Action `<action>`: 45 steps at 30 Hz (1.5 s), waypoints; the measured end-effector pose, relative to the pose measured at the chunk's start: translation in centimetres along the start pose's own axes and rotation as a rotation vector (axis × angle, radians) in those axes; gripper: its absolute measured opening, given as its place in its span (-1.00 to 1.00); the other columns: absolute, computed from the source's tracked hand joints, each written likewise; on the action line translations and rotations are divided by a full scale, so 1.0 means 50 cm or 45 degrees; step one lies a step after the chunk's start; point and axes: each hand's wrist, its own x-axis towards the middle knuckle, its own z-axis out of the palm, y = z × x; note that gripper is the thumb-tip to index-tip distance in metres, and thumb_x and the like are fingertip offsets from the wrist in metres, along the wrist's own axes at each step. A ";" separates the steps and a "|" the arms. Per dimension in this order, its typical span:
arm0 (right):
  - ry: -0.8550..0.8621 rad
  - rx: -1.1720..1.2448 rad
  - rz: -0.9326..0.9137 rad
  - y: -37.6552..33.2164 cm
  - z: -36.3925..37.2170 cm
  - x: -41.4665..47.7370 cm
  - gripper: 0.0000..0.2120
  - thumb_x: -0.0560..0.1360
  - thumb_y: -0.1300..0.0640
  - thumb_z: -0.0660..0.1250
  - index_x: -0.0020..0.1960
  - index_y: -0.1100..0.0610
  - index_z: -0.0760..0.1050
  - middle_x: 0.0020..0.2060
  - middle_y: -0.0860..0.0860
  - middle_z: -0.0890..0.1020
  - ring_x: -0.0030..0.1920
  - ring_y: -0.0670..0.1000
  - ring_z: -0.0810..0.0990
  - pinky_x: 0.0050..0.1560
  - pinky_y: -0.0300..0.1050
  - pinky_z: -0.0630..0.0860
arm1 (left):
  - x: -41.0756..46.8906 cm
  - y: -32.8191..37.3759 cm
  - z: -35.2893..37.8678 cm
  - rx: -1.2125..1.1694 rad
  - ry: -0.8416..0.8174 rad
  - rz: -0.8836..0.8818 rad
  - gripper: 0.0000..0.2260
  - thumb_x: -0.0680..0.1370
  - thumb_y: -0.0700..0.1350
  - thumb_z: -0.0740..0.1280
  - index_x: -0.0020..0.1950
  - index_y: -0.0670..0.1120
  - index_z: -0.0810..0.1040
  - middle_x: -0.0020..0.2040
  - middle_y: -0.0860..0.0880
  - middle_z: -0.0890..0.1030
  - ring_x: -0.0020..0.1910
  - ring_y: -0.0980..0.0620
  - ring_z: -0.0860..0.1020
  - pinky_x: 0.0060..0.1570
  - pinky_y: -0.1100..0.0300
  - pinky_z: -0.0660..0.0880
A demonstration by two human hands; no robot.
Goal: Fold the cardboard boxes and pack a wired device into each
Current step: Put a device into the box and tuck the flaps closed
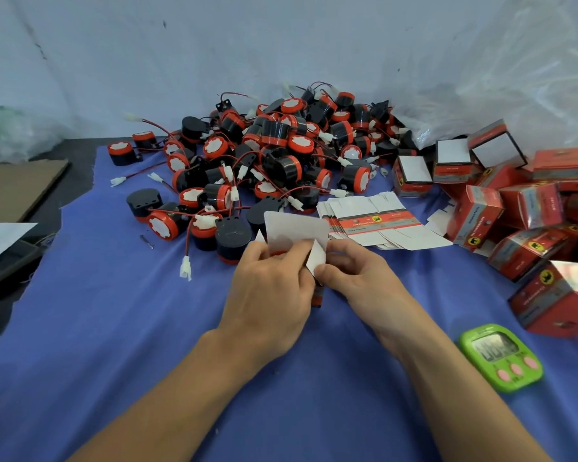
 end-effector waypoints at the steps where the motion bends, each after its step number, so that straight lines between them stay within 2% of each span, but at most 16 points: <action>1: 0.004 -0.007 -0.001 0.000 0.001 0.001 -0.70 0.57 0.27 0.41 0.23 -0.03 0.61 0.04 -0.06 0.76 0.13 -0.07 0.71 0.36 0.05 0.54 | -0.001 -0.006 0.002 -0.012 0.092 0.019 -0.80 0.49 -0.26 0.35 0.06 -0.12 0.70 -0.28 0.02 0.68 -0.19 0.04 0.42 0.06 0.22 0.35; 4: 0.006 -0.054 0.010 -0.003 0.002 0.008 -0.67 0.53 0.29 0.42 0.20 -0.04 0.62 0.02 -0.05 0.76 0.10 -0.04 0.72 0.32 0.10 0.56 | 0.009 -0.029 -0.007 -0.071 0.344 0.047 -0.73 0.49 -0.29 0.33 0.13 -0.11 0.72 -0.04 0.05 0.74 -0.04 0.09 0.61 0.36 0.15 0.33; 6: 0.001 -0.077 0.045 -0.007 0.004 0.011 -0.65 0.52 0.30 0.41 0.21 -0.05 0.60 0.03 -0.06 0.75 0.09 -0.04 0.71 0.31 0.08 0.57 | 0.015 -0.046 -0.017 -0.174 0.469 -0.183 -0.67 0.48 -0.24 0.28 0.18 -0.05 0.67 0.06 0.13 0.71 0.09 0.20 0.56 0.35 0.18 0.35; 8: -0.015 -0.079 0.088 -0.012 0.008 0.015 -0.62 0.52 0.33 0.39 0.22 -0.05 0.60 0.05 -0.08 0.75 0.11 -0.06 0.71 0.32 0.05 0.57 | 0.019 -0.065 -0.021 -0.484 0.389 -0.584 -0.64 0.50 -0.21 0.24 0.23 0.06 0.62 0.10 0.25 0.68 0.17 0.30 0.56 0.27 0.20 0.50; 10: -0.043 -0.077 0.115 -0.017 0.010 0.019 -0.59 0.52 0.37 0.36 0.23 -0.05 0.60 0.04 -0.09 0.75 0.12 -0.06 0.70 0.32 0.03 0.57 | 0.022 -0.085 -0.016 -0.918 0.122 -0.814 -0.63 0.57 -0.31 0.22 0.19 0.07 0.64 0.09 0.21 0.71 0.16 0.24 0.63 0.23 0.13 0.59; 12: -0.058 -0.057 0.131 -0.021 0.010 0.024 -0.55 0.50 0.41 0.35 0.22 -0.06 0.62 0.02 -0.10 0.76 0.12 -0.05 0.71 0.32 0.03 0.57 | 0.021 -0.099 -0.011 -1.031 -0.119 -0.749 -0.59 0.62 -0.34 0.22 0.19 0.14 0.66 0.11 0.18 0.73 0.16 0.20 0.66 0.18 0.14 0.62; 14: -0.038 -0.019 0.126 -0.020 0.007 0.024 -0.53 0.48 0.45 0.34 0.18 -0.05 0.66 0.01 -0.09 0.77 0.12 -0.04 0.71 0.31 0.05 0.58 | 0.022 -0.102 -0.012 -0.934 -0.256 -0.597 -0.63 0.66 -0.14 0.22 0.19 0.34 0.61 0.14 0.29 0.69 0.17 0.30 0.62 0.10 0.33 0.56; 16: 0.003 0.038 0.101 -0.015 0.005 0.022 -0.52 0.46 0.48 0.33 0.11 -0.04 0.69 0.00 -0.07 0.77 0.12 -0.02 0.72 0.30 0.07 0.59 | 0.020 -0.107 -0.009 -0.899 -0.330 -0.546 -0.71 0.64 0.08 0.19 0.20 0.46 0.55 0.16 0.34 0.66 0.19 0.34 0.59 0.07 0.38 0.55; 18: 0.031 0.097 0.074 -0.010 0.004 0.019 -0.53 0.47 0.49 0.31 0.08 -0.01 0.71 0.01 -0.04 0.77 0.12 0.00 0.73 0.30 0.10 0.59 | 0.017 -0.116 -0.001 -0.946 -0.424 -0.559 -0.71 0.61 0.21 0.15 0.26 0.43 0.55 0.21 0.30 0.66 0.23 0.27 0.60 0.19 0.20 0.58; 21: 0.023 0.107 0.036 -0.007 0.009 0.016 -0.51 0.48 0.48 0.29 0.02 -0.07 0.74 0.03 -0.03 0.77 0.14 0.02 0.72 0.30 0.12 0.59 | 0.016 -0.128 0.008 -1.018 -0.544 -0.592 -0.68 0.64 0.22 0.13 0.33 0.35 0.55 0.25 0.23 0.66 0.30 0.17 0.59 0.34 -0.06 0.52; 25: 0.137 0.012 -0.064 -0.007 0.021 0.014 -0.44 0.47 0.43 0.25 0.01 -0.22 0.72 0.00 -0.08 0.77 0.11 0.00 0.72 0.24 0.16 0.63 | 0.013 -0.132 0.008 -0.977 -0.639 -0.510 -0.68 0.68 0.17 0.11 0.37 0.37 0.52 0.31 0.28 0.62 0.36 0.21 0.54 0.38 -0.06 0.47; 30: 0.221 -0.118 -0.092 -0.003 0.024 0.018 -0.64 0.51 0.22 0.40 0.00 -0.27 0.68 -0.06 -0.18 0.75 0.03 -0.08 0.72 0.15 0.13 0.66 | 0.011 -0.125 0.004 -0.998 -0.697 -0.479 -0.70 0.69 0.20 0.10 0.34 0.48 0.48 0.30 0.37 0.58 0.35 0.34 0.50 0.35 0.15 0.42; 33: 0.202 -0.111 -0.078 -0.006 0.021 0.021 -0.56 0.49 0.25 0.43 -0.05 -0.36 0.67 -0.08 -0.18 0.76 0.00 -0.07 0.73 0.14 0.12 0.67 | 0.010 -0.116 0.006 -1.051 -0.658 -0.487 -0.67 0.65 0.30 0.11 0.39 0.49 0.42 0.32 0.38 0.57 0.37 0.35 0.47 0.35 0.21 0.41; 36: 0.173 -0.058 -0.055 -0.007 0.019 0.023 -0.52 0.49 0.28 0.43 -0.10 -0.37 0.68 -0.09 -0.15 0.76 -0.02 -0.07 0.75 0.15 0.11 0.67 | 0.010 -0.112 0.009 -1.186 -0.640 -0.533 -0.58 0.64 0.32 0.12 0.48 0.33 0.43 0.40 0.28 0.55 0.44 0.26 0.45 0.46 0.06 0.38; 40: 0.219 -0.081 -0.063 -0.003 0.021 0.025 -0.60 0.50 0.22 0.43 -0.07 -0.34 0.68 -0.09 -0.15 0.76 -0.01 -0.05 0.74 0.16 0.16 0.66 | 0.013 -0.109 0.007 -1.218 -0.668 -0.526 -0.59 0.66 0.30 0.12 0.46 0.27 0.48 0.41 0.19 0.57 0.45 0.14 0.48 0.48 -0.09 0.38; 45: 0.291 -0.144 -0.051 0.002 0.027 0.027 -0.80 0.53 0.07 0.40 0.00 -0.23 0.69 -0.10 -0.15 0.76 0.00 -0.02 0.73 0.11 0.19 0.66 | 0.006 -0.111 0.011 -1.040 -0.652 -0.467 -0.54 0.65 0.34 0.08 0.47 0.24 0.48 0.34 0.26 0.60 0.38 0.23 0.52 0.38 0.08 0.47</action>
